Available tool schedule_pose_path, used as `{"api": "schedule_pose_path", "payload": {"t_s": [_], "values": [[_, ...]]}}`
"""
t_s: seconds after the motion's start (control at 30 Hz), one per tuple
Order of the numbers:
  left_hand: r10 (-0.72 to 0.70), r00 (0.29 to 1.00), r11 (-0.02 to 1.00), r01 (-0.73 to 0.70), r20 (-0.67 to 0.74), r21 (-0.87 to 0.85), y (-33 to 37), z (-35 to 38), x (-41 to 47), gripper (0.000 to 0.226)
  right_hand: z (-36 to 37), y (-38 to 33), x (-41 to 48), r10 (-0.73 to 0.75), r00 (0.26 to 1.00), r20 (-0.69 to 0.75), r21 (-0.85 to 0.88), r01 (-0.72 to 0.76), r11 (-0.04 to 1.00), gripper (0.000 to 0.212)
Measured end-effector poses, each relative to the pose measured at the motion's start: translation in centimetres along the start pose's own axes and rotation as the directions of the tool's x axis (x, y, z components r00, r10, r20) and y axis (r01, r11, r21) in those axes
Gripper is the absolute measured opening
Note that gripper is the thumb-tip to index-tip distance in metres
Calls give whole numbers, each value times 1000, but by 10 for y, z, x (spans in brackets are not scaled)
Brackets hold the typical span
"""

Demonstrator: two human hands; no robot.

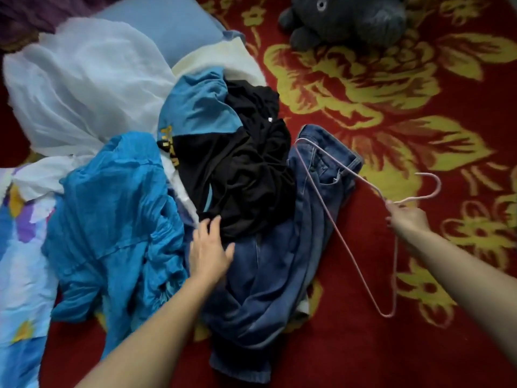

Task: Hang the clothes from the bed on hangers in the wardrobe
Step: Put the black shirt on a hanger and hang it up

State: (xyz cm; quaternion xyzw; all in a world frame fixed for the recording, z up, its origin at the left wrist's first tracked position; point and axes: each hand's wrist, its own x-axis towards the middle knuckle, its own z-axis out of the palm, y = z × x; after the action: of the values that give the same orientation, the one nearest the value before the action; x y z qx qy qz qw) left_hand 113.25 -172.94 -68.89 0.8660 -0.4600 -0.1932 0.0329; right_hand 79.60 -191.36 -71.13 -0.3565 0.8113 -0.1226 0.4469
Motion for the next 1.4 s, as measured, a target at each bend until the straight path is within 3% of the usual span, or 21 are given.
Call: {"api": "schedule_pose_path", "payload": {"t_s": [0.1,0.2,0.27,0.33,0.43,0.53,0.67,0.77,0.87,0.93,1.0,1.07,1.1,1.17,1.2,1.27,1.33,1.4], "values": [[48,999,998,-48,15,38,-2,10,48,82,7,22,-5,-93,989,-117,-330,50,943,62],[76,996,997,-76,-51,-6,-2,8,62,39,21,29,-35,-308,934,-181,-404,215,889,57],[61,996,995,-66,-70,-71,-3,2,52,24,37,21,-59,-493,856,-154,-429,391,814,51],[85,995,990,-89,-41,-108,-9,-1,26,24,59,3,-84,-656,752,-60,-409,581,703,42],[107,994,974,-107,-12,-197,-29,-1,-26,23,100,-39,-123,-739,661,130,-324,733,598,29],[98,995,964,-98,-14,-245,-59,2,-71,23,145,-73,-152,-746,604,282,-344,789,509,35],[130,989,951,-143,-63,-273,-96,12,-106,23,193,-83,-167,-607,648,459,-405,761,507,71],[69,992,937,-100,-106,-333,-116,13,-112,28,212,-58,-180,-519,639,568,-487,769,413,57],[6,998,927,-32,-70,-373,-128,10,-112,34,206,-54,-192,-484,681,549,-548,731,407,42],[32,999,928,-19,31,-372,-133,8,-113,24,202,-69,-201,-551,714,433,-590,686,426,36],[91,995,909,-62,50,-411,-136,9,-114,16,206,-79,-206,-583,752,306,-554,639,534,34],[56,998,875,-65,-34,-480,-143,7,-112,22,217,-78,-218,-475,807,351,-508,590,627,49],[13,996,866,-57,-93,-497,-149,5,-107,27,225,-70,-225,-420,810,411,-540,587,603,59],[-30,979,878,-71,-203,-473,-161,-5,-87,34,241,-45,-236,-374,796,477,-664,605,439,73],[-17,971,898,-89,-237,-431,-165,-11,-73,34,248,-31,-242,-388,782,488,-709,615,345,71],[55,967,935,-138,-250,-327,-165,-26,-41,29,257,-5,-250,-484,724,492,-702,659,271,44],[169,953,946,-228,-250,-230,-151,-40,-8,28,255,16,-255,-548,683,483,-648,700,300,18],[309,921,927,-347,-239,-140,-124,-54,25,36,242,38,-251,-547,680,487,-605,715,350,19]]}}
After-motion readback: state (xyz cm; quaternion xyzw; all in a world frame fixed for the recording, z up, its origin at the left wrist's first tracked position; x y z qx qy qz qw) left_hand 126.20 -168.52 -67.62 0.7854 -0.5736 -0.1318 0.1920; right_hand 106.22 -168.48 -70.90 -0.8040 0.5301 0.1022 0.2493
